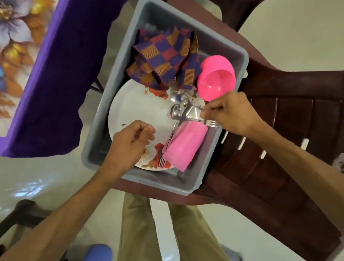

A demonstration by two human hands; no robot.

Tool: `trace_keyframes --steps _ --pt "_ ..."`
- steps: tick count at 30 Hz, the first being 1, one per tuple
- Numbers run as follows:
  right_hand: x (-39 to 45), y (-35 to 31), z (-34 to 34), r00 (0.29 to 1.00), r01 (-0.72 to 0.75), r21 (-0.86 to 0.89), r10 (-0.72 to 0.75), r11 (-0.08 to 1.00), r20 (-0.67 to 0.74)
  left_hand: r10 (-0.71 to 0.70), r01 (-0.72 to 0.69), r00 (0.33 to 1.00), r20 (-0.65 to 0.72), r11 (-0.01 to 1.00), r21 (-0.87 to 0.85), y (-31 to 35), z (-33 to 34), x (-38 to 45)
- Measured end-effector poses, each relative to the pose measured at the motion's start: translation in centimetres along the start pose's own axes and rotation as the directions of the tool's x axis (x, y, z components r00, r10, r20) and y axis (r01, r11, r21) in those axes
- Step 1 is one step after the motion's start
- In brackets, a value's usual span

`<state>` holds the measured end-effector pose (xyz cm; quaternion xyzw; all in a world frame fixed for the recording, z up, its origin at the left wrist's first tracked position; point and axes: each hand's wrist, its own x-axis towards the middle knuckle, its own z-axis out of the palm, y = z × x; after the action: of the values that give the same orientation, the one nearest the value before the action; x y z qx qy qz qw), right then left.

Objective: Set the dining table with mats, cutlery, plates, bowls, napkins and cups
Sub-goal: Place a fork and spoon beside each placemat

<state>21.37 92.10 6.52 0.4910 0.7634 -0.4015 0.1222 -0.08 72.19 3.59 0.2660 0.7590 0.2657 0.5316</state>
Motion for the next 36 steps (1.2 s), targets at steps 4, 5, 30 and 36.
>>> trace_keyframes --steps 4,5,30,36 --pt "-2.6 -2.5 1.4 0.993 -0.117 0.597 0.076 0.794 0.093 -0.035 0.044 0.999 0.04 0.97 -0.24 2.2 1.3 -1.3" --pt "-3.2 -3.1 2.0 0.992 -0.122 0.643 0.078 0.756 0.097 -0.029 0.045 0.998 0.06 0.953 -0.299 3.0 1.7 -1.6" --pt "-4.8 -2.9 3.2 0.953 -0.295 0.8 0.221 0.522 0.207 -0.117 0.07 0.992 -0.045 0.817 -0.573 2.6 0.0 -1.7" --pt "-5.1 -2.8 3.5 0.911 -0.359 0.817 0.36 0.45 0.202 -0.059 0.053 0.998 0.01 0.793 -0.607 1.5 -0.2 -1.0"
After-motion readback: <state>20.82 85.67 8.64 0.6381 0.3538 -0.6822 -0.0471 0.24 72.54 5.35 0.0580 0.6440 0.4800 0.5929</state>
